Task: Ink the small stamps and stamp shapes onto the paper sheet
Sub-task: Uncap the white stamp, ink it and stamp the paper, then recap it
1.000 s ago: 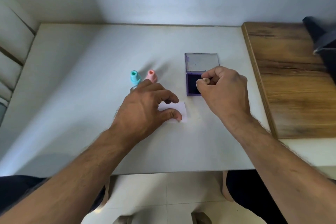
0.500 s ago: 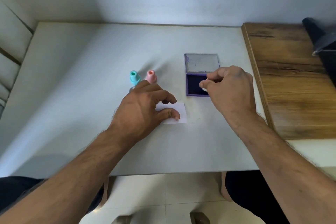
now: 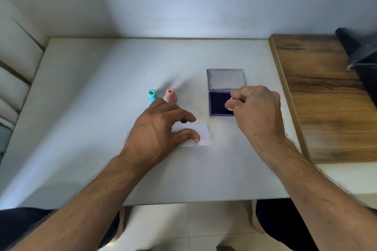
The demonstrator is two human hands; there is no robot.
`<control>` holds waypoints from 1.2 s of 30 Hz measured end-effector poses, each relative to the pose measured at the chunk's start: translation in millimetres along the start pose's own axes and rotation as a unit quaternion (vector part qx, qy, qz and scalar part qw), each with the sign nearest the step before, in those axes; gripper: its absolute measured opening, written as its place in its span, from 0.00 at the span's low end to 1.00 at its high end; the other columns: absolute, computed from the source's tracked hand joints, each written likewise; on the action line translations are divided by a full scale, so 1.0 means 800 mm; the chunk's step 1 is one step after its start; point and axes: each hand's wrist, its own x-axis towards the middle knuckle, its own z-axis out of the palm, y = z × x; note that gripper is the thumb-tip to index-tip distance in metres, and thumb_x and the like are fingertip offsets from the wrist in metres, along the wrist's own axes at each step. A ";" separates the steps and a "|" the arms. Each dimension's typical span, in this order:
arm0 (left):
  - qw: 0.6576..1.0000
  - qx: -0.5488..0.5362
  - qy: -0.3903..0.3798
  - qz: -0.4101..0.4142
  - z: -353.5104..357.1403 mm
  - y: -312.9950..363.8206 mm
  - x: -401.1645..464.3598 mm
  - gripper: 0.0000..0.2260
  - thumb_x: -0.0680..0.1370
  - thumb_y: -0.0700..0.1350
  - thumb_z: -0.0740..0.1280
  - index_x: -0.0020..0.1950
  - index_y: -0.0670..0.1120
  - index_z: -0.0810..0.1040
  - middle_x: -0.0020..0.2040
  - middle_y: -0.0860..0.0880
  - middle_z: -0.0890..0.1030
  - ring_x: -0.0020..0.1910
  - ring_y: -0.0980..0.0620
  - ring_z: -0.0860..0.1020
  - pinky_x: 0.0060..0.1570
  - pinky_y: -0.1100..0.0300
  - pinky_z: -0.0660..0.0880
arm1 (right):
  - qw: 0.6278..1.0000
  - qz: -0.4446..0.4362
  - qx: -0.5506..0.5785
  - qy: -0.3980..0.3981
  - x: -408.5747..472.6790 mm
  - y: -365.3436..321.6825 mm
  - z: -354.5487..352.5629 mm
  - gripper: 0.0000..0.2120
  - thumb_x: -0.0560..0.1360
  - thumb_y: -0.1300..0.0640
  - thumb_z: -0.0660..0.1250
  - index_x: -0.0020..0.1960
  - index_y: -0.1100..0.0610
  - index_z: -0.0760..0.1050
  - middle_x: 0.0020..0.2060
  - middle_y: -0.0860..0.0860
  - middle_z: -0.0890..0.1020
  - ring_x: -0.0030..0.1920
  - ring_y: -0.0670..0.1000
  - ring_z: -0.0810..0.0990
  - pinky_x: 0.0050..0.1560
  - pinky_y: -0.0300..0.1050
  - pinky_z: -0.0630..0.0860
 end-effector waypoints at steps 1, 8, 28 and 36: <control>1.000 0.001 -0.003 -0.002 0.000 -0.001 0.001 0.20 0.69 0.66 0.68 0.51 0.53 0.84 0.45 0.57 0.81 0.47 0.57 0.73 0.48 0.63 0.70 | 1.000 -0.001 0.002 0.002 0.001 0.000 0.000 0.08 0.75 0.62 0.70 0.54 0.59 0.83 0.38 0.45 0.81 0.34 0.40 0.74 0.49 0.47 0.81; 1.000 0.011 -0.004 -0.002 0.001 -0.002 -0.004 0.16 0.69 0.62 0.70 0.49 0.53 0.84 0.44 0.57 0.81 0.47 0.57 0.72 0.46 0.61 0.72 | 0.996 0.042 0.082 -0.005 0.003 -0.002 -0.011 0.10 0.68 0.60 0.77 0.50 0.57 0.84 0.36 0.44 0.82 0.37 0.39 0.80 0.44 0.42 0.82; 0.998 0.046 -0.031 0.012 -0.016 -0.014 0.002 0.20 0.68 0.65 0.69 0.52 0.54 0.84 0.47 0.59 0.81 0.49 0.59 0.71 0.48 0.61 0.72 | 0.999 0.038 0.015 -0.003 0.012 -0.011 -0.011 0.10 0.69 0.59 0.76 0.50 0.57 0.84 0.43 0.53 0.85 0.41 0.51 0.84 0.42 0.48 0.84; 0.995 0.081 -0.065 0.012 -0.007 -0.011 -0.002 0.15 0.70 0.62 0.71 0.50 0.56 0.83 0.46 0.58 0.82 0.47 0.57 0.71 0.45 0.60 0.74 | 0.875 0.239 0.409 -0.101 0.002 -0.035 0.003 0.04 0.74 0.63 0.69 0.48 0.59 0.82 0.34 0.52 0.82 0.26 0.47 0.73 0.25 0.38 0.73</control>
